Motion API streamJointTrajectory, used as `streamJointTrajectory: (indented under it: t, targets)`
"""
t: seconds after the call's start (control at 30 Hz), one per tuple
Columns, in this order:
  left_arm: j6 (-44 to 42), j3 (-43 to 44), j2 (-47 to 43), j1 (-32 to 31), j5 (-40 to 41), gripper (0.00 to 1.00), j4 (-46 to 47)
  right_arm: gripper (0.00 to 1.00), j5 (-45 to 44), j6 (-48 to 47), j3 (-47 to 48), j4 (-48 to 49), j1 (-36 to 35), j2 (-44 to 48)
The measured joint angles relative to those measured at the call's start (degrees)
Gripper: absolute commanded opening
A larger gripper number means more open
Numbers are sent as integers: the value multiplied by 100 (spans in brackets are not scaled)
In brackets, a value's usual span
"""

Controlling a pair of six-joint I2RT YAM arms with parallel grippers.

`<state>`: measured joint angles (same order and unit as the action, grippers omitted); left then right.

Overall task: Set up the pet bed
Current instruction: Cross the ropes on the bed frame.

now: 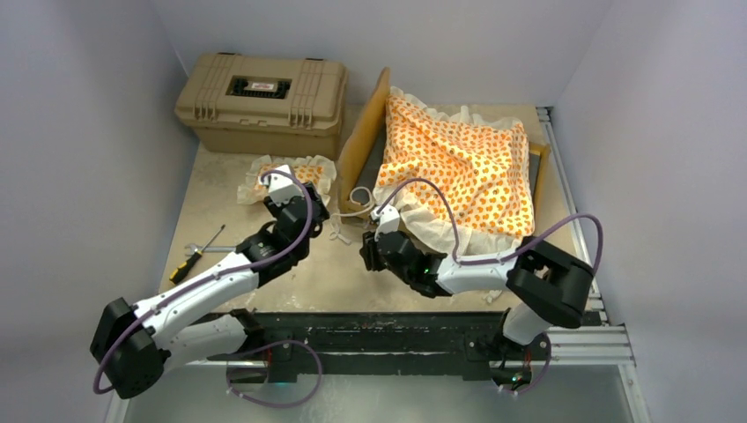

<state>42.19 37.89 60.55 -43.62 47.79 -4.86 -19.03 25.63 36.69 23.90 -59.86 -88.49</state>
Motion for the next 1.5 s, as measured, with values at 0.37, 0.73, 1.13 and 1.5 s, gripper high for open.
streamJointTrajectory:
  t: [0.37, 0.73, 1.13, 1.5]
  targets:
    - [-566, 365, -752, 0, -116, 62, -1224, 37, -1692, 1513, 693, 103, -258, -1182]
    - [-763, 391, -1097, 0, -111, 62, -1596, 38, -2785, 2411, 1478, -363, -273, -2063]
    - [-885, 391, -1220, 0, -111, 62, -1720, 32, -3373, 2514, 1993, -365, -256, -2562]
    - [-885, 391, -1344, 0, -109, 62, -1751, 0, -3368, 2164, 2061, -295, -109, -2599]
